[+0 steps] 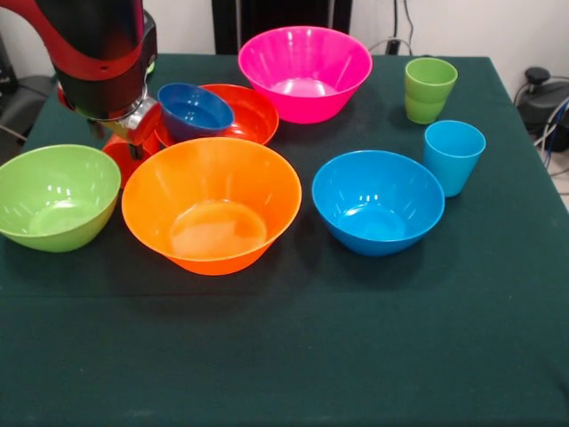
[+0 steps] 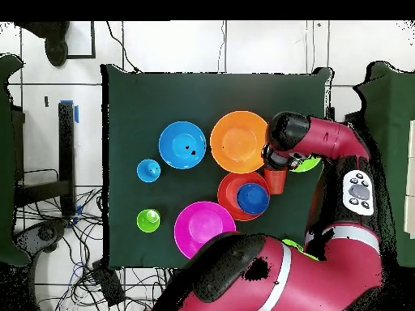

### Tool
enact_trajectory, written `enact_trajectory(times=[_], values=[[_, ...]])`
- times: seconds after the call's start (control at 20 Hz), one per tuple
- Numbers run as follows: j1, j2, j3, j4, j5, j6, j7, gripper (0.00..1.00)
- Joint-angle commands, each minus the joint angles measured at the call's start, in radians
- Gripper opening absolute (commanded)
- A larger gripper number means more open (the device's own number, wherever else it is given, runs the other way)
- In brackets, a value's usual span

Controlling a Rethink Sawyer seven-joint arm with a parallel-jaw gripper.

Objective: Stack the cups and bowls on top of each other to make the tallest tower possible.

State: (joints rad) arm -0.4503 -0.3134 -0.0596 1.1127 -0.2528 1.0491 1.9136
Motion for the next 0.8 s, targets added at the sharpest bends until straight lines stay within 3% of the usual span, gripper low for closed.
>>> enact_trajectory(times=[0.05,0.15,0.25,0.5,0.8], values=[[0.011,0.045,0.065,0.023,-0.049,-0.034,-0.065,1.0],[-0.001,0.1,0.073,-0.02,-0.023,0.017,-0.041,1.0],[-0.025,0.178,0.079,-0.069,0.062,0.202,0.042,1.0],[-0.053,0.303,0.085,-0.174,0.186,0.434,0.167,1.0],[-0.051,0.288,0.06,-0.125,0.215,0.39,0.151,1.0]])
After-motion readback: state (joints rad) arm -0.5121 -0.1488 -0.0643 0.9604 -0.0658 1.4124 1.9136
